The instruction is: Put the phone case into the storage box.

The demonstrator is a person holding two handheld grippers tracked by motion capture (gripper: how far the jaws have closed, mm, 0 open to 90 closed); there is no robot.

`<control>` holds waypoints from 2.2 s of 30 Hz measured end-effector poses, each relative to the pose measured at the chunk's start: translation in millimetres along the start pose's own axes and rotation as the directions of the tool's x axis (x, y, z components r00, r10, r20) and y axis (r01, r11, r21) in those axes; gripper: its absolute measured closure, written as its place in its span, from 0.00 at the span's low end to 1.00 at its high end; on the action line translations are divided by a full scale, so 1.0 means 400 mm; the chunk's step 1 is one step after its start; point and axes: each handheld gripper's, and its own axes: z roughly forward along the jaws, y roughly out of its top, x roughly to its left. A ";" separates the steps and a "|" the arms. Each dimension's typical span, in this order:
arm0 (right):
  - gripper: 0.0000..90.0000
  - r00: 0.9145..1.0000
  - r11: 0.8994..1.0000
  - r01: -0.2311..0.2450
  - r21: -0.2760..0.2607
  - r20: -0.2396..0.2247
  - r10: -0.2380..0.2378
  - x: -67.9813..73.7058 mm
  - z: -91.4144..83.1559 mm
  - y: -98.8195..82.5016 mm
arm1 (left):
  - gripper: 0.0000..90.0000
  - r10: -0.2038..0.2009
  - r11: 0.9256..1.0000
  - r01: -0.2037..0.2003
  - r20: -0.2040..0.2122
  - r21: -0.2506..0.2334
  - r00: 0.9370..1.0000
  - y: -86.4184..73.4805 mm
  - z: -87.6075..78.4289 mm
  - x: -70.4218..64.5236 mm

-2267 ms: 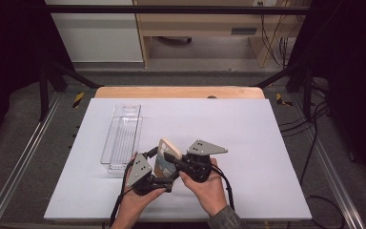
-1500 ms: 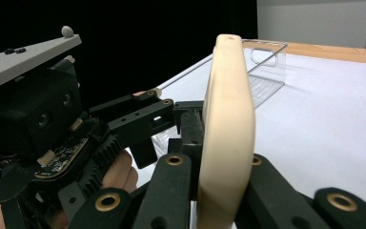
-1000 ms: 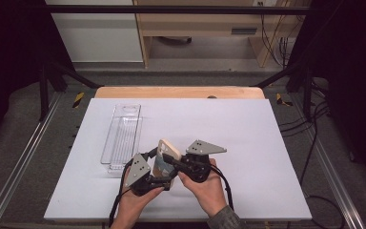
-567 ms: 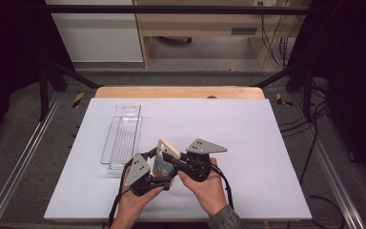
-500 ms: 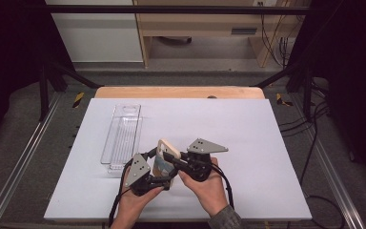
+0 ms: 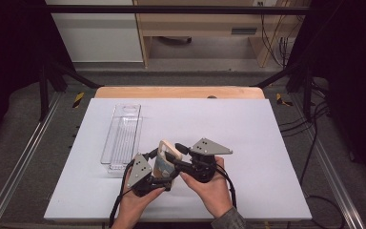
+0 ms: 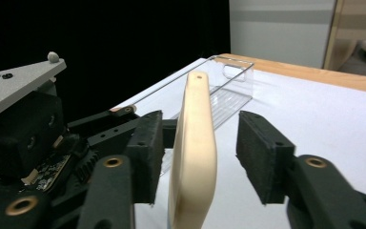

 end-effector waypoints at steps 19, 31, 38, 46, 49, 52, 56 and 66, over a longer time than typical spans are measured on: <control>0.26 0.994 0.997 0.073 0.002 0.080 -0.073 0.012 -0.024 0.037 | 0.13 -0.010 1.000 0.010 -0.004 -0.007 1.000 0.006 -0.004 0.002; 0.15 0.993 0.999 0.044 0.026 0.107 -0.046 0.007 -0.022 0.045 | 0.13 -0.013 1.000 0.013 -0.005 -0.004 1.000 0.006 -0.006 0.006; 0.11 0.993 0.999 0.034 0.014 0.109 -0.035 0.003 -0.035 0.061 | 0.13 -0.010 1.000 0.010 -0.006 -0.004 1.000 0.008 -0.007 0.001; 0.09 0.993 1.000 0.022 -0.015 0.120 -0.020 -0.014 -0.059 0.064 | 0.13 -0.004 1.000 0.004 -0.021 0.000 1.000 0.002 -0.008 0.009; 0.07 0.992 0.999 0.004 -0.032 0.125 0.000 -0.031 -0.080 0.060 | 0.13 -0.013 1.000 0.012 -0.030 -0.010 0.999 0.006 -0.012 0.015; 0.07 0.990 0.999 -0.012 -0.051 0.138 0.019 -0.050 -0.103 0.058 | 0.13 -0.015 1.000 0.014 -0.037 -0.014 0.999 0.008 -0.014 0.018; 0.06 0.986 0.998 -0.021 -0.063 0.161 0.031 -0.076 -0.124 0.054 | 0.13 -0.021 1.000 0.020 -0.040 -0.019 0.999 0.010 -0.016 0.017; 0.06 0.967 0.999 -0.014 -0.051 0.253 0.026 -0.135 -0.125 -0.006 | 0.13 -0.032 0.999 0.031 -0.048 -0.018 0.998 0.007 -0.024 0.018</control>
